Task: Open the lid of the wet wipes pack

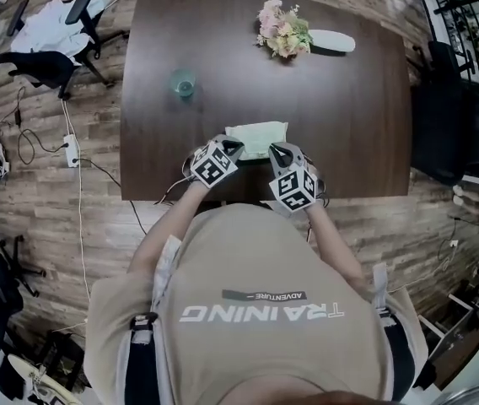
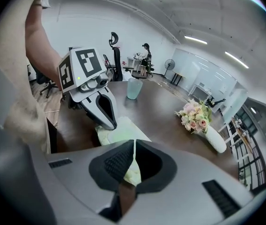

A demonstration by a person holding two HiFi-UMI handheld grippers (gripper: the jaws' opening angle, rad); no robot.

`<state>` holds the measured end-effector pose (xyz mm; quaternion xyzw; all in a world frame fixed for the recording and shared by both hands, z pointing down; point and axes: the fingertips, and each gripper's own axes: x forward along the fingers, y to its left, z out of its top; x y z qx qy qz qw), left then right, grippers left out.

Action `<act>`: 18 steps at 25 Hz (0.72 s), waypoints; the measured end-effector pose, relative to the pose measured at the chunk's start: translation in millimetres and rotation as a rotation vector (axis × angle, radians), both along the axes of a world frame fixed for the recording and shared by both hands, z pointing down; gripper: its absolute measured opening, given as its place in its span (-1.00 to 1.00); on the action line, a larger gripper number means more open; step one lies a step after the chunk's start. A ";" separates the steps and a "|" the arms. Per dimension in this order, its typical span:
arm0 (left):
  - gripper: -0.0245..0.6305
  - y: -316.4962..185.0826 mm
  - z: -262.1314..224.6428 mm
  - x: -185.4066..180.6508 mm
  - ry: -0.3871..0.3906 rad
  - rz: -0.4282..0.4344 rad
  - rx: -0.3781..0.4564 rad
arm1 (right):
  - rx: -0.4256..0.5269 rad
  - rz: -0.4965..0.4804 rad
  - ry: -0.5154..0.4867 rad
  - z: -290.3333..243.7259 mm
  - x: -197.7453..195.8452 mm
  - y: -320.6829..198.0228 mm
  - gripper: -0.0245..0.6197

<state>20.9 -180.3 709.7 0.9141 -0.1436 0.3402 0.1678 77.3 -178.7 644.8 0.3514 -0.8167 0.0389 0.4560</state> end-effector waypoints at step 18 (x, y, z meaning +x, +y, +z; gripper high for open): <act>-0.90 1.5 6.5 -0.6 -0.046 -0.014 0.012 | -0.042 -0.270 0.206 44.5 -10.0 21.7 -0.68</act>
